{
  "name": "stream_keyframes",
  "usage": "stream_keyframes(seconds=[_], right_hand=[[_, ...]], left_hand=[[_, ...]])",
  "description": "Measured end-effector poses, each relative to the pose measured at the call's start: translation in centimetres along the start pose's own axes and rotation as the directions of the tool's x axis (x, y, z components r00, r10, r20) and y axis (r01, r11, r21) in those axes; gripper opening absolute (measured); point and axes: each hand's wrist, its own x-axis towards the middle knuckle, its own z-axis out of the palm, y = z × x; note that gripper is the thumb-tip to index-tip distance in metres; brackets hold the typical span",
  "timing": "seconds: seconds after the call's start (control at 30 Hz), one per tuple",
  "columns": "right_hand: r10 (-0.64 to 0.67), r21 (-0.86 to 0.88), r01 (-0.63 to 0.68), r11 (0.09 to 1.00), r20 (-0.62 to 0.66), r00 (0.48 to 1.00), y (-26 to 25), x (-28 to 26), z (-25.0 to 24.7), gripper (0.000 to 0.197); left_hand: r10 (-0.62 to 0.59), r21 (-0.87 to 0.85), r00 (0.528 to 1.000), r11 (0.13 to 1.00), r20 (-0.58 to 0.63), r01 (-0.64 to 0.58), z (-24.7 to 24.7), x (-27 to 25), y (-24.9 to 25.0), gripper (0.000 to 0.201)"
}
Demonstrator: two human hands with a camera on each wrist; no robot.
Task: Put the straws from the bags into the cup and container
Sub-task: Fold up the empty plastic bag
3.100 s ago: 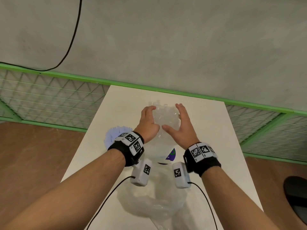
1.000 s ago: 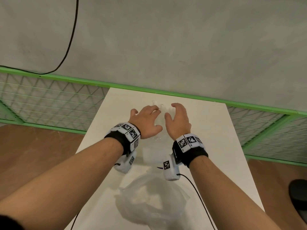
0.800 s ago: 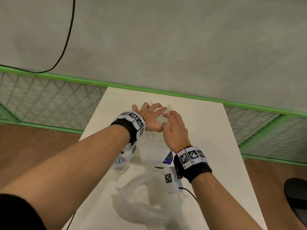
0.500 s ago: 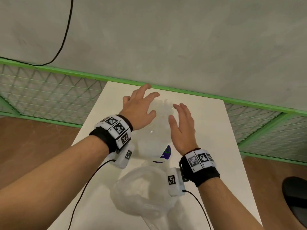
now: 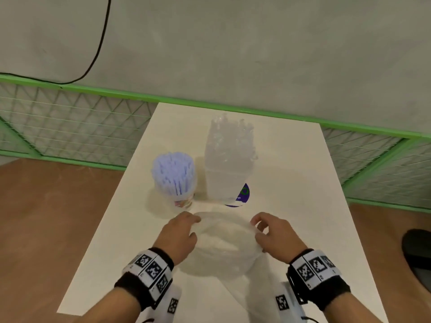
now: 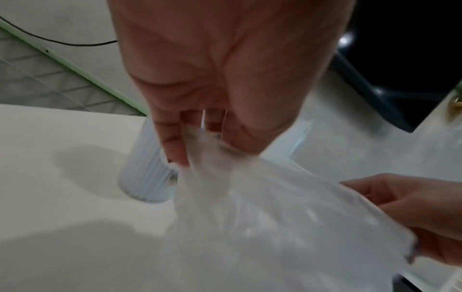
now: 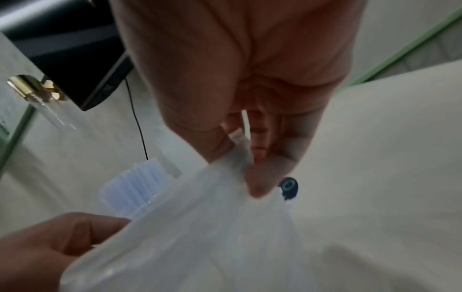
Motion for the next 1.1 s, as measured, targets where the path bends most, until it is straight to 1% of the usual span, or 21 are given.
stream_keyframes(seconds=[0.07,0.13,0.17,0.23,0.27,0.3,0.33,0.37,0.43,0.5,0.53,0.57,0.6,0.67,0.73,0.77,0.87,0.93,1.0,1.03,1.1], right_hand=[[-0.026,-0.12,0.007,0.993,-0.161,0.987,-1.0,-0.2,-0.3,0.03],[-0.043,-0.246,-0.025,0.969,-0.265,0.963,-2.7,-0.8,-0.9,0.029],[-0.045,-0.254,-0.035,0.967,-0.304,0.952,-3.5,-1.1,-1.2,0.028],[-0.056,-0.189,-0.016,0.982,-0.367,0.928,-5.4,-1.6,-1.7,0.027],[-0.064,-0.131,0.014,0.991,-0.387,0.92,-6.4,-2.0,-1.9,0.028],[-0.073,-0.074,0.048,0.996,-0.389,0.918,-7.6,-2.4,-2.0,0.027],[-0.093,-0.012,0.095,0.995,-0.371,0.924,-8.7,-2.8,-2.1,0.026],[-0.116,0.079,0.151,0.985,-0.337,0.934,-9.8,-3.3,-2.2,0.023],[-0.181,0.337,0.267,0.903,-0.265,0.947,-11.4,-4.3,-2.6,0.015],[-0.177,0.424,0.352,0.835,-0.398,0.9,-11.0,-4.8,-3.2,0.011],[-0.119,0.383,0.351,0.855,-0.513,0.85,-10.0,-4.8,-3.4,0.012],[-0.043,0.335,0.3,0.893,-0.601,0.798,-8.6,-4.9,-3.5,0.016],[0.026,0.32,0.224,0.92,-0.622,0.783,-7.4,-5.2,-3.5,0.021],[0.098,0.453,0.149,0.879,-0.477,0.873,-5.7,-5.8,-2.8,0.025],[0.092,0.696,0.132,0.706,-0.275,0.957,-5.2,-6.1,-2.1,0.023],[0.077,0.743,0.13,0.657,-0.238,0.968,-5.1,-6.1,-2.1,0.02],[0.076,0.603,0.172,0.779,-0.363,0.929,-4.2,-5.9,-3.7,0.005],[0.168,0.573,0.15,0.806,-0.464,0.87,-3.2,-5.7,-6.0,0.007],[0.299,0.663,0.19,0.725,-0.55,0.779,-2.5,-6.0,-8.3,0.018],[0.341,0.741,0.243,0.626,-0.54,0.77,-2.5,-6.2,-8.8,0.026],[0.29,0.877,0.281,0.39,-0.406,0.866,-2.0,-6.5,-8.3,0.045]], left_hand=[[0.048,-0.058,0.994,0.997,-0.1,-0.054,-0.8,0.1,-0.2,0.046],[0.133,-0.027,0.979,0.99,-0.157,-0.139,-2.1,-0.5,0.0,0.047],[0.208,0.02,0.958,0.978,-0.199,-0.208,-2.8,-0.9,0.3,0.045],[0.384,0.136,0.883,0.923,-0.269,-0.36,-4.2,-1.9,1.2,0.029],[0.465,0.185,0.859,0.883,-0.214,-0.432,-4.9,-2.5,2.0,0.026],[0.5,0.229,0.859,0.854,-0.112,-0.467,-5.5,-3.0,2.9,0.044],[0.499,0.268,0.866,0.837,-0.016,-0.477,-5.7,-3.1,3.5,0.062],[0.494,0.3,0.869,0.825,0.03,-0.48,-5.9,-3.2,4.2,0.069],[0.514,0.214,0.857,0.841,-0.034,-0.497,-6.6,-3.1,4.7,0.051],[0.497,-0.002,0.84,0.86,-0.22,-0.51,-7.6,-2.8,4.0,0.033],[0.457,-0.106,0.843,0.859,-0.283,-0.501,-8.3,-2.8,3.6,0.029],[0.414,-0.215,0.855,0.846,-0.313,-0.489,-8.9,-2.7,3.1,0.028],[0.378,-0.309,0.871,0.827,-0.314,-0.47,-9.5,-2.8,2.8,0.028],[0.336,-0.427,0.889,0.786,-0.311,-0.447,-10.4,-2.9,2.6,0.036],[0.312,-0.478,0.887,0.755,-0.34,-0.449,-10.8,-2.8,2.6,0.051],[0.306,-0.48,0.885,0.753,-0.351,-0.451,-11.0,-2.7,2.6,0.051],[0.334,-0.431,0.869,0.767,-0.365,-0.475,-12.1,-2.6,2.4,0.041],[0.329,-0.475,0.868,0.736,-0.373,-0.483,-12.8,-2.5,2.0,0.043],[0.283,-0.56,0.884,0.691,-0.372,-0.457,-13.2,-2.5,2.2,0.041],[0.256,-0.604,0.89,0.661,-0.377,-0.446,-13.2,-2.6,2.6,0.037],[0.219,-0.716,0.914,0.569,-0.342,-0.404,-12.8,-2.6,3.7,0.028]])
